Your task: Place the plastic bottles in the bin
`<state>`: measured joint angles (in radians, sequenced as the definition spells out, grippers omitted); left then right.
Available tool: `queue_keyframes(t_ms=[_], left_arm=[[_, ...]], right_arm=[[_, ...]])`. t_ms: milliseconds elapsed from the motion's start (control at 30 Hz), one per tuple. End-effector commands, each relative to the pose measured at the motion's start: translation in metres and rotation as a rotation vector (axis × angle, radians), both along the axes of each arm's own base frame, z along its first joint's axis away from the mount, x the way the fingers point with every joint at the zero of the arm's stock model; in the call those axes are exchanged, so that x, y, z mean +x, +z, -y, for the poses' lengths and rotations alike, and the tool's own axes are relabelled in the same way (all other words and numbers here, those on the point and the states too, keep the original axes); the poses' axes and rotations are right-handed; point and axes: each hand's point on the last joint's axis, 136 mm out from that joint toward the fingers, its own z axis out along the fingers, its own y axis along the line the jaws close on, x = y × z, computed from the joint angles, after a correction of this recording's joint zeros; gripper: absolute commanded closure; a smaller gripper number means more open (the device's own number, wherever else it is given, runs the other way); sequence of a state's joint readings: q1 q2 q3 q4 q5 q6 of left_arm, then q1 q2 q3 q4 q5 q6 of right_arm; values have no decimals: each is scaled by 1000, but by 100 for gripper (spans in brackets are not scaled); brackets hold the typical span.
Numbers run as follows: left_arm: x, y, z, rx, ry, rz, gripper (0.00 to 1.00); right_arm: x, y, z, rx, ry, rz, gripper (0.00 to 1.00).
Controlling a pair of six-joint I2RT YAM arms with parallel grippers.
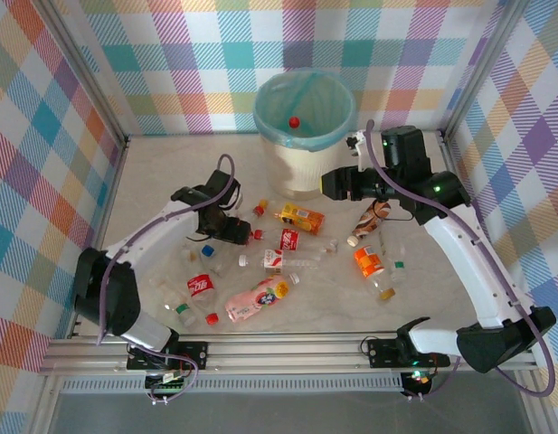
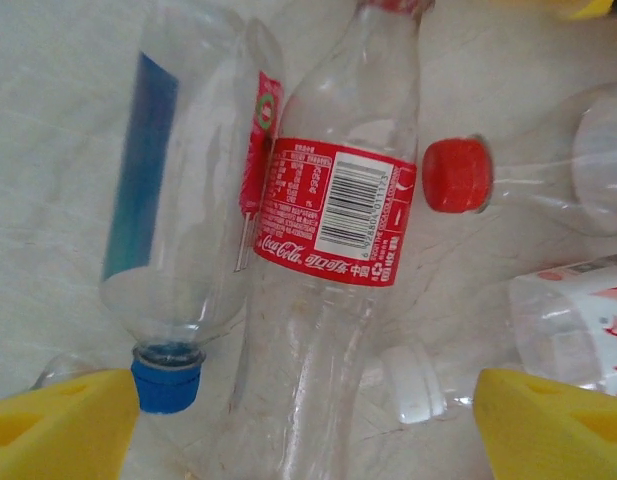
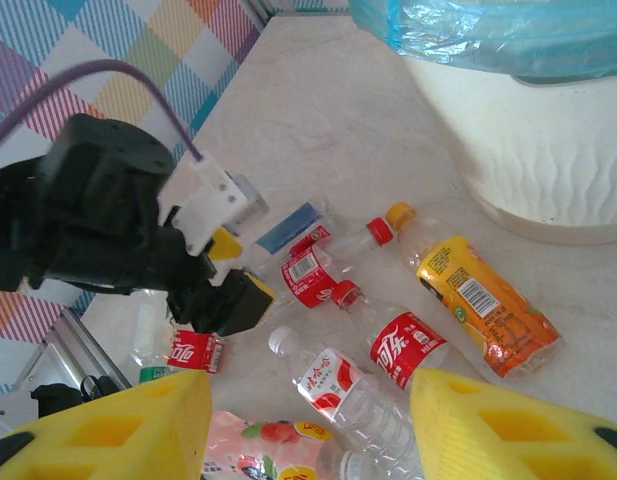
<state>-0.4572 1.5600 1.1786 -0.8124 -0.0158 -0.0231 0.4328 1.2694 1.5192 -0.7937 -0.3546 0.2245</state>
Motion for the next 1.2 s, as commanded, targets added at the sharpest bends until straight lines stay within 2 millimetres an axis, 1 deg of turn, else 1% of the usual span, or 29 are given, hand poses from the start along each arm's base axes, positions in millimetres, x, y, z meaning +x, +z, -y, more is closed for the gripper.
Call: queue_keyframes(t_ms=[0, 133, 233, 400, 600, 767, 900, 1033, 1067, 1167], left_arm=[[-6, -5, 6, -25, -74, -65, 20], [-8, -20, 5, -2, -94, -107, 25], [-10, -31, 3, 18, -102, -146, 33], [-15, -47, 8, 11, -122, -208, 43], [-12, -60, 2, 56, -118, -219, 42], [-11, -67, -1, 76, -113, -224, 36], [-9, -68, 0, 73, -112, -220, 35], [-8, -64, 2, 61, -114, -210, 41], [-8, -61, 3, 54, -120, -204, 45], [-6, -50, 2, 54, -118, -173, 47]], right_arm=[[1, 5, -6, 16, 30, 19, 44], [3, -1, -5, -2, 30, 14, 43], [4, -5, -5, -14, 27, 7, 43], [5, -9, -4, -23, 26, 1, 42], [6, -9, -4, -24, 22, -3, 41], [9, -13, -6, -28, 21, -20, 40], [10, -15, -8, -23, 26, -32, 40], [13, -12, -10, -21, 29, -35, 40], [13, -11, -10, -21, 29, -32, 40], [13, -7, -10, -19, 30, -25, 40]])
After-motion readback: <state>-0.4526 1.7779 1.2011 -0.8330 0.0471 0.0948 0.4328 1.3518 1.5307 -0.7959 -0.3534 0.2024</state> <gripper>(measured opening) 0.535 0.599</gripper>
